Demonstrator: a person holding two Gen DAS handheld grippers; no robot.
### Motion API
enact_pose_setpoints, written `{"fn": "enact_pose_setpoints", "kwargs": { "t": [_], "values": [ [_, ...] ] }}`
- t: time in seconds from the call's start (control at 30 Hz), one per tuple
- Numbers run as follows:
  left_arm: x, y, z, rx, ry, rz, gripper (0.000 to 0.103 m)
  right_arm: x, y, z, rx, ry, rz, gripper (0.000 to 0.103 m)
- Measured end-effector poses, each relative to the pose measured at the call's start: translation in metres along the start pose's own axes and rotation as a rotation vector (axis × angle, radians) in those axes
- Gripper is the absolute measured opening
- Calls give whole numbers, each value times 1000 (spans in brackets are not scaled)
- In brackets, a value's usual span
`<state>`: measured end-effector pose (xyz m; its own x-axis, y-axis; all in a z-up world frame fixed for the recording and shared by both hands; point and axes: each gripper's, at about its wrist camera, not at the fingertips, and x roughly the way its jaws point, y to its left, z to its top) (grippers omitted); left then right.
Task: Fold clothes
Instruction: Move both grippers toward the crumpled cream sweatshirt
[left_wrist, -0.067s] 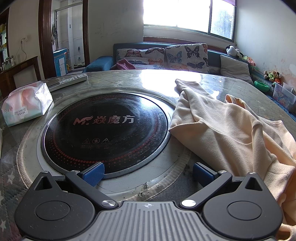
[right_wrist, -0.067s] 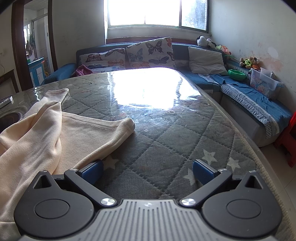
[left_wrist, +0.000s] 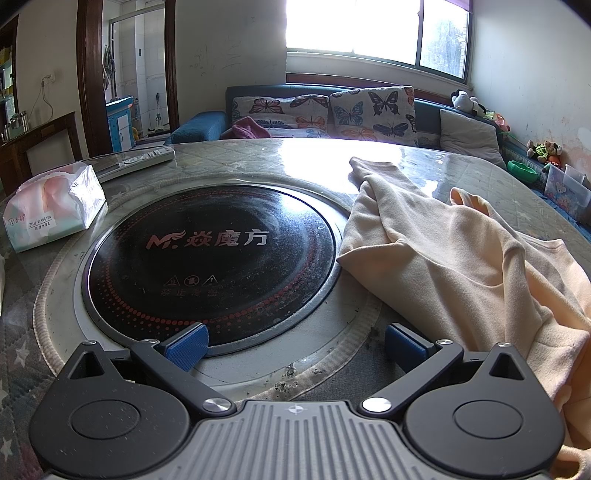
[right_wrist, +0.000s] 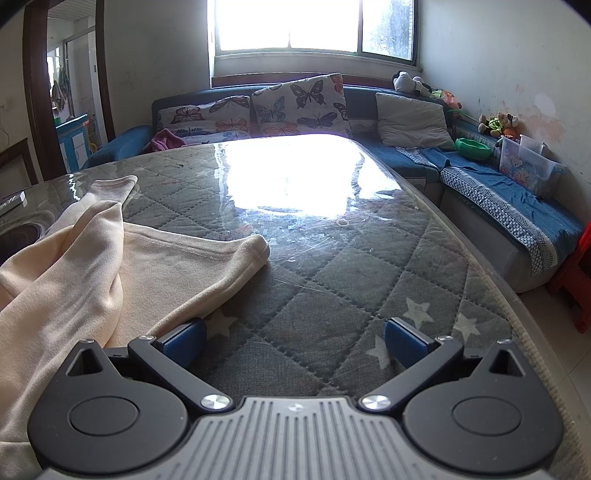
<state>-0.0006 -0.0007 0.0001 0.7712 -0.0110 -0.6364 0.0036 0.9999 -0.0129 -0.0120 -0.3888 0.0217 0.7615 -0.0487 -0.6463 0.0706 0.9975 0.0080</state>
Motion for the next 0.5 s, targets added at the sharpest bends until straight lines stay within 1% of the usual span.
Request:
{"fn": "enact_pose_setpoints", "kwargs": {
  "t": [0.2,0.37,0.5],
  "values": [
    [3,-2,6,-10,22,-1,103,-14,-8,-2,-35,-10,17,103],
    [-3,1,7,-34,39,21,103,-26,-15,-4,-64,-18,31,103],
    [-13,-1,10,-37,35,22,103,-44,-11,-5,-77,-51,93,103]
  ]
}}
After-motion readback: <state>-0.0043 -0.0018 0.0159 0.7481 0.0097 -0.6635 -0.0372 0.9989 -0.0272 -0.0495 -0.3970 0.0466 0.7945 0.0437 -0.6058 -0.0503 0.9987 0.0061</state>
